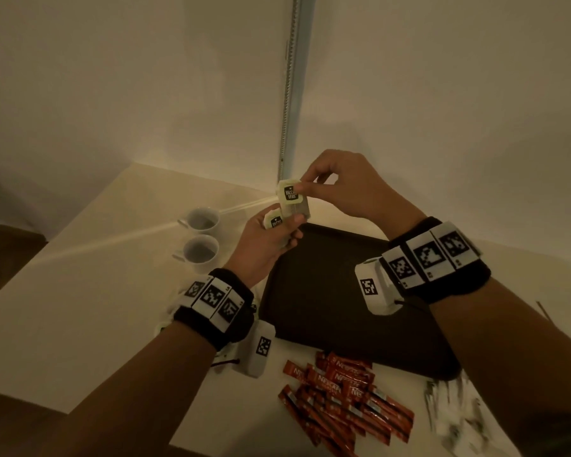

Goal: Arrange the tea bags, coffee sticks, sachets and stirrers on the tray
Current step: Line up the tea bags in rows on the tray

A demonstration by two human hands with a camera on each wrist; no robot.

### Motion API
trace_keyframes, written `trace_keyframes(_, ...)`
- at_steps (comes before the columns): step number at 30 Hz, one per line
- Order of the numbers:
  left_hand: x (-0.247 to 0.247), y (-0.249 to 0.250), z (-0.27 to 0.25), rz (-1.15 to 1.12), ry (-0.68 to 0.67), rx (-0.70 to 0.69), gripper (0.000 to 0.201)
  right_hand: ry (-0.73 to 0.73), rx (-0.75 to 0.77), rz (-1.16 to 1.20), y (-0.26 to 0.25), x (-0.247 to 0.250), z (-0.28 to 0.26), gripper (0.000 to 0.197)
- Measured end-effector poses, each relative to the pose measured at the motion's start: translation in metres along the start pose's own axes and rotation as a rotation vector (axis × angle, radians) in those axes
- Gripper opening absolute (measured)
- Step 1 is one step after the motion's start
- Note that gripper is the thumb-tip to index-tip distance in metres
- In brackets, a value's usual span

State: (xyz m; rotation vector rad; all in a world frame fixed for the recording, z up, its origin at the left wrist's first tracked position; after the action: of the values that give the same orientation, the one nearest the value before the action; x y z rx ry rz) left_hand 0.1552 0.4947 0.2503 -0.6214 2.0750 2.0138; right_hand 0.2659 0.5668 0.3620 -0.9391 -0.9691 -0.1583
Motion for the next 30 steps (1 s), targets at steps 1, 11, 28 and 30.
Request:
trace_keyframes(1,-0.001,0.0,0.001,0.022,0.006,-0.012,0.019,0.014,0.005,0.015,0.001,0.002,-0.001,0.015)
trace_keyframes(11,-0.003,0.006,0.004,0.086,0.001,-0.067,0.009,0.043,0.034,0.101,0.008,-0.004,-0.004,0.012)
trace_keyframes(28,0.005,0.008,0.007,0.245,0.009,-0.141,0.012,0.04,0.068,0.16,0.015,-0.019,-0.003,0.01)
trace_keyframes(30,0.005,0.007,0.007,0.244,0.012,-0.144,0.015,0.056,0.069,0.176,0.015,-0.02,-0.002,0.009)
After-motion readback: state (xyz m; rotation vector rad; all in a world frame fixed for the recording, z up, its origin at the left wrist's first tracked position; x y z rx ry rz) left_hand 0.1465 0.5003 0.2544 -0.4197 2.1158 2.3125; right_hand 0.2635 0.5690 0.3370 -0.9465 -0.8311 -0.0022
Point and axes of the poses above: each hand's wrist, its own z-axis towards the middle knuckle, its own x-axis out of the back of the hand, y = z × x, the point moved 4 cm from there along z, towards the middle knuckle, and after that the axes turned 1 degree about -x, right-handed, at the moved point
